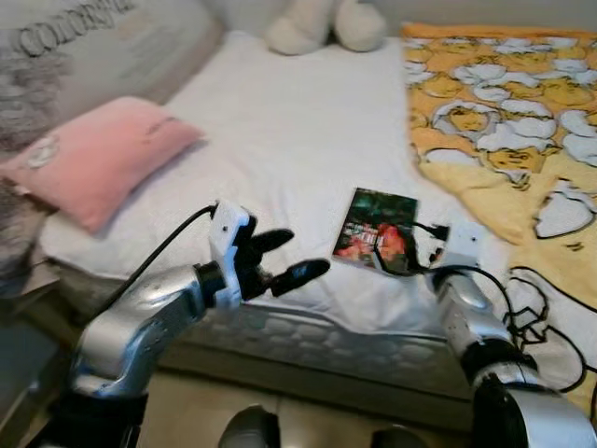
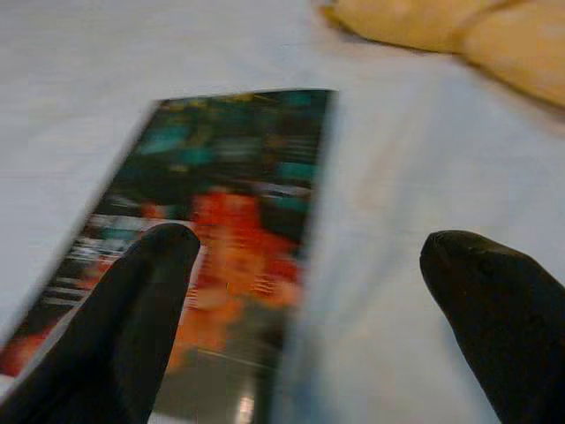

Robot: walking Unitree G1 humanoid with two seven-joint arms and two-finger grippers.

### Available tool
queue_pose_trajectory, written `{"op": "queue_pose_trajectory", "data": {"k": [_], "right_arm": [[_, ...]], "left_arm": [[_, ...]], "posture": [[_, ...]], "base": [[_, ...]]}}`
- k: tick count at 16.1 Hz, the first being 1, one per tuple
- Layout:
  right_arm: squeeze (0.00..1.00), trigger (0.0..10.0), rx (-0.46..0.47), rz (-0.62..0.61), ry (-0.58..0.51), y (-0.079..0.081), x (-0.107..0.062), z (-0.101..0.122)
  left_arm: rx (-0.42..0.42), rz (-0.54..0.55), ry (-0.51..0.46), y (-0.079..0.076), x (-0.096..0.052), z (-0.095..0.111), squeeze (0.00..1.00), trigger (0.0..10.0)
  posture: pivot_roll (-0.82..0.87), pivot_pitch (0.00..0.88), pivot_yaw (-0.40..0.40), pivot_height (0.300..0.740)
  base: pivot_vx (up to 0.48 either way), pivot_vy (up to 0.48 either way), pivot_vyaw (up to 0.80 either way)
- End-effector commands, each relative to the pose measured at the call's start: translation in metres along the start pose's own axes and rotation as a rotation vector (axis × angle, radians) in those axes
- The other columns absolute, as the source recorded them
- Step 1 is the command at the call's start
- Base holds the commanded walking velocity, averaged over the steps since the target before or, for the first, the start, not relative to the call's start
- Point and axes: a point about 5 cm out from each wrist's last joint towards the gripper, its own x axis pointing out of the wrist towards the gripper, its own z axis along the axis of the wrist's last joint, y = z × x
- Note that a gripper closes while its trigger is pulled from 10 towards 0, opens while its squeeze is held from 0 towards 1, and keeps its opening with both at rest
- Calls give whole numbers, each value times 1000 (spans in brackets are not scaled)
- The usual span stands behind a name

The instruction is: Clean up the room

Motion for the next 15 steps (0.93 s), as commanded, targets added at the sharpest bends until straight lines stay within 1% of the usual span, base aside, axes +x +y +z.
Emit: {"op": "queue_pose_trajectory", "data": {"k": [1,2,5,7,9,10,11,12,13,14,15], "right_arm": [[0,10000,23,13,-10,5,2,3],[0,10000,29,17,10,9,3,1],[0,10000,32,1,50,12,4,-4],[0,10000,-32,9,10,18,6,3],[0,10000,-41,14,-7,20,6,5],[0,10000,-36,0,8,19,5,2],[0,10000,-56,-6,8,19,5,2],[0,10000,-88,-4,-17,20,6,5],[0,10000,-134,-6,-69,20,6,12],[0,10000,-204,-12,-161,20,4,20],[0,10000,-232,-13,-216,20,1,25]], "left_arm": [[-12,-20,5,-9,-5,5,0,10000],[-33,-23,19,-19,-12,3,0,10000],[-54,12,24,-24,-22,4,0,10000],[-56,48,6,-23,-26,9,0,10000],[-65,64,6,-26,-29,8,0,10000],[-44,49,23,-32,-27,5,0,10000],[20,80,61,-33,-22,-3,0,10000],[48,145,56,-27,-20,-6,0,10000],[45,278,26,-16,-16,-11,0,10000],[13,460,-43,-1,-13,-16,0,10000],[10,555,-70,5,-12,-18,0,10000]], "posture": [[170,33,100,703],[191,61,96,703],[215,86,78,703],[219,92,67,703],[212,96,62,703],[213,98,63,703],[202,92,57,703],[191,82,53,703],[149,44,33,703],[96,0,8,703],[96,0,8,703]], "base": [[0,0,0],[0,0,0],[0,0,0],[0,0,0],[0,0,0],[0,0,0],[0,0,0],[0,0,0],[0,0,0],[0,0,0],[0,0,0]]}}
